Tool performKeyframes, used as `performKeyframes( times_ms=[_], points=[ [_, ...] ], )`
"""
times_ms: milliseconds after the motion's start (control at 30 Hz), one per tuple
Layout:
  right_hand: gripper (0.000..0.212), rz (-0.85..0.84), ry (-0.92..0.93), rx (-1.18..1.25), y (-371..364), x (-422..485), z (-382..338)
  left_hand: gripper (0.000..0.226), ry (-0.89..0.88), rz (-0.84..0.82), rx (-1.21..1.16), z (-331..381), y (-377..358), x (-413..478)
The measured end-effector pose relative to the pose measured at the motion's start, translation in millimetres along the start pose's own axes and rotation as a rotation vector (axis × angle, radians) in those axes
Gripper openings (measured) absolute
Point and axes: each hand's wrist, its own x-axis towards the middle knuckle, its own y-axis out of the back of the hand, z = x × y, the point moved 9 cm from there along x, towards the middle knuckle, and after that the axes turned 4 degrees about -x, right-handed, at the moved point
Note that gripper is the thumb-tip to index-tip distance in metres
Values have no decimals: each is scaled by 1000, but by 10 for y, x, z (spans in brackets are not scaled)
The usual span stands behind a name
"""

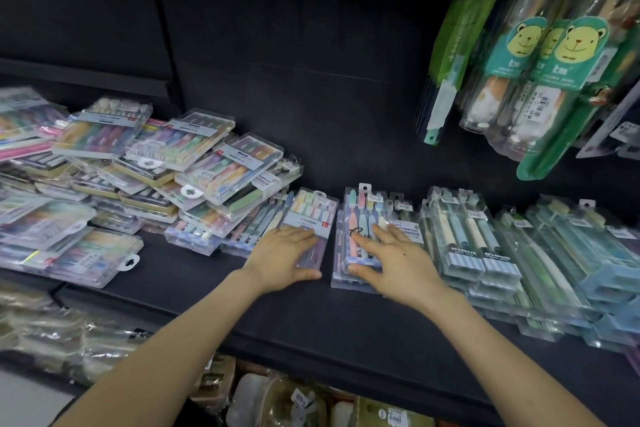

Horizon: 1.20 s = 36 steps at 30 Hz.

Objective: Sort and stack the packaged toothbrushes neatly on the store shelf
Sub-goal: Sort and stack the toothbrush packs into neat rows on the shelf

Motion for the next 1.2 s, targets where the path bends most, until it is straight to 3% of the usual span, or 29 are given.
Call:
performKeyframes(
  times_ms=[333, 400, 500, 633, 767, 867, 967, 1067, 1200],
  points=[
    [64, -7, -19, -21, 29, 73, 50, 66, 0, 52, -201, 40, 24, 8],
    [64, 14, -22, -67, 58, 63, 38, 54, 2, 159, -179, 25, 240, -119],
    [60, 165, -3, -52, 223, 44, -93, 39, 4, 528, -9, -102, 758, -434],
    [40, 469, 41, 345, 463, -5, -443, 40, 176, 654, 197, -506, 1162, -666],
    [40, 253, -35, 787, 238, 353, -837, 48, 254, 609, 223, -801, 1341, -660],
    [52, 52, -215, 1190, -33, 739, -1076, 55, 260, 479, 244, -913, 1358, -485],
    [57, 8, -395, 1548, -186, 1045, -1205, 69, 271, 341, 257, -1032, 1343, -262],
    [25, -32, -470, 1715, -292, 1294, -1289, 67, 289, 267, 321, -1148, 1305, -85],
    [7, 17, -439, 1734, -316, 1478, -1365, 57, 321, 256, 365, -1278, 1240, 13]
  ],
)
